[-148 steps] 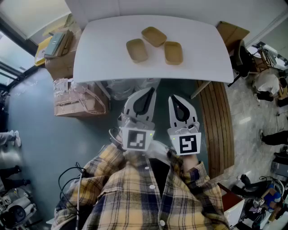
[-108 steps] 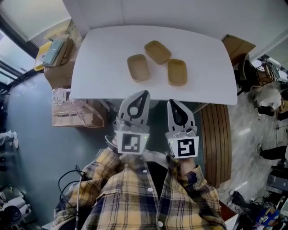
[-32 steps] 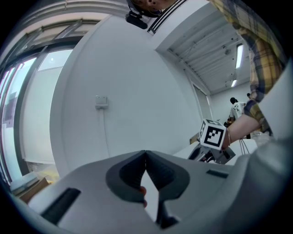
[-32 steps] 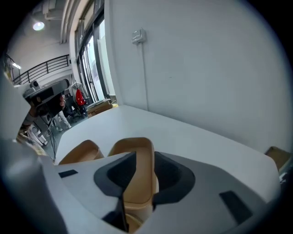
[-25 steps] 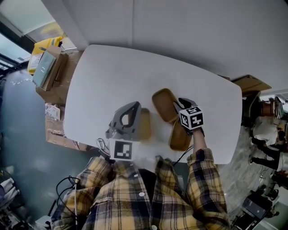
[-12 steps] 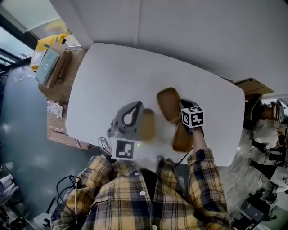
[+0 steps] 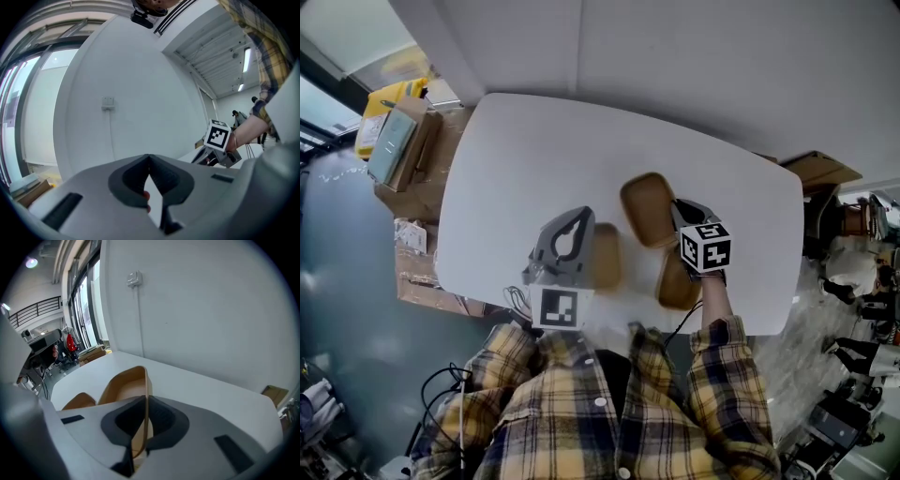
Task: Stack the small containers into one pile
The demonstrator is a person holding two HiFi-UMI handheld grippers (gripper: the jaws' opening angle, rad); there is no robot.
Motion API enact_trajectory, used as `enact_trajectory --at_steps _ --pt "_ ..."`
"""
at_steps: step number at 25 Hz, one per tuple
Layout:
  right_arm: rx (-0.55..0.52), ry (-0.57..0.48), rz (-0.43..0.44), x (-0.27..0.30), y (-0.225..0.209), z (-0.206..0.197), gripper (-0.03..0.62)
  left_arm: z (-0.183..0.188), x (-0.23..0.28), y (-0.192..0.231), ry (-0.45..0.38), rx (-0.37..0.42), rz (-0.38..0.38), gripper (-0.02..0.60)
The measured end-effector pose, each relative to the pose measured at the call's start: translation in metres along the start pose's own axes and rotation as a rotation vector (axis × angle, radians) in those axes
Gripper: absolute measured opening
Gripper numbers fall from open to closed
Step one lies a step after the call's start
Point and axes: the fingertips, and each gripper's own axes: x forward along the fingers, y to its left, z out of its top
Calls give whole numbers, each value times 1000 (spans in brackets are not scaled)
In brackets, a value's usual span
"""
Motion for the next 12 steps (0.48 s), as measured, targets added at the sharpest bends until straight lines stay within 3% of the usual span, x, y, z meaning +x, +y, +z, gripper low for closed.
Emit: enact_trajectory --at_steps 5,12 --pt "24 -64 -7 -25 10 17 28 -1 -2 0 1 -3 -11 18" --pt "153 -172 29 -58 45 35 28 -10 -1 10 11 -36 -20 18"
